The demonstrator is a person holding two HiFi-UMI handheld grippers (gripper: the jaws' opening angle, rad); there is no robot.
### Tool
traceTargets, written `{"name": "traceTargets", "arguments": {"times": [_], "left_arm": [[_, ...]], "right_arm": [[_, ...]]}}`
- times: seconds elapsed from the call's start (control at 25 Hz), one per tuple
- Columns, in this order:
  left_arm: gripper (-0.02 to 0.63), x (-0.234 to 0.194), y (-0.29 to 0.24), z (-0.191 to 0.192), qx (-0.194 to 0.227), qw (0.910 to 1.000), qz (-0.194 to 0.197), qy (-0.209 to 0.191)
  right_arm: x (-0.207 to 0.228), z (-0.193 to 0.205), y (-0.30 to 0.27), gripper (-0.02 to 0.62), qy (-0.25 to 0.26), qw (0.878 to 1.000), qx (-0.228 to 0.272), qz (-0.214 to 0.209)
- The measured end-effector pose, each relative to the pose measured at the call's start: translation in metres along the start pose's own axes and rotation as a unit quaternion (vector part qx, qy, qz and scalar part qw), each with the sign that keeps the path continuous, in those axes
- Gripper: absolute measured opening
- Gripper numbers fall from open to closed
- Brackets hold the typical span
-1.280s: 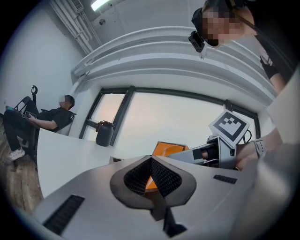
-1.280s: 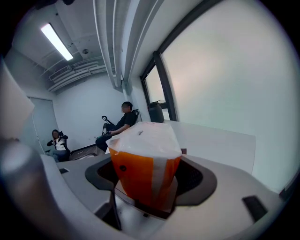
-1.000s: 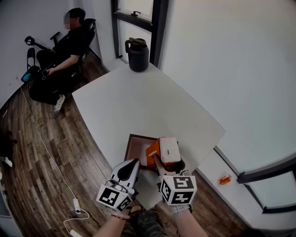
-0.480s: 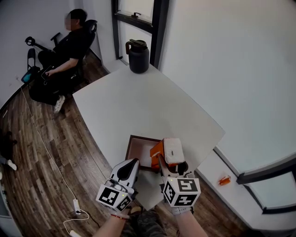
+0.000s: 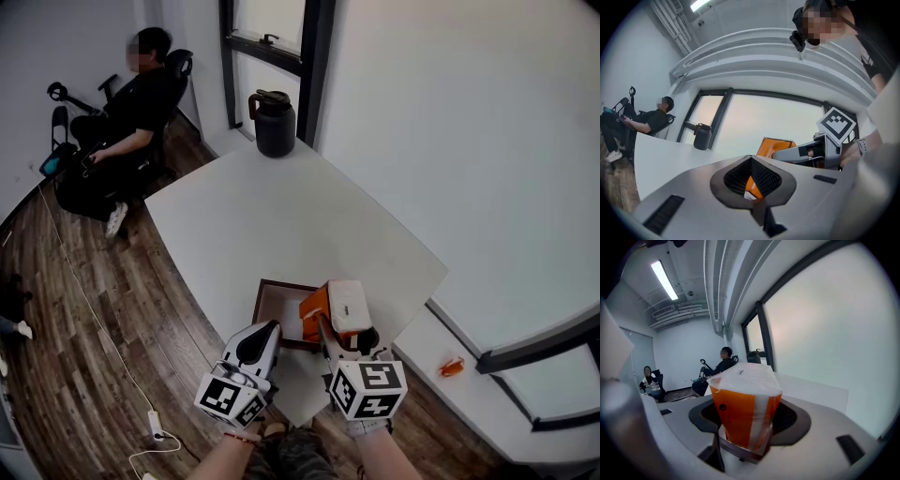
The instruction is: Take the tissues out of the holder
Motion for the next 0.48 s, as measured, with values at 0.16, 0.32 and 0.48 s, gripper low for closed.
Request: {"name": "traceTargets", "arguments": {"times": [0.16,0.32,0.48], "left_arm": [[0.005,0.003,0.0,-0.006,0.001,1.0,0.004,-0.003],[0.005,0.006,-0.001,-0.01,0.001,1.0,0.007,-0.007],[0.005,0.009,0.001,-0.017,0.003,0.9999,0.009,-0.011]], "right_arm": [[-0.002,-0.006,0.006,0.278,-0.003,1.0,0.006,-0.004],[-0.003,-0.011,0.011,0.278,-0.002,1.0,0.014,-0.009],[-0.006,-0.015,0.016,0.278,-0.002,1.0,0.022,-0.011]]}}
Point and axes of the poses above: the fingertips, and each gripper's own axes: y backward along the fingers, x to its right, z out of its underside, the point moved 6 cm from there along y, backward along the fingers, and after that the axes turned 9 degrees about -x, right-handed, at the moved point
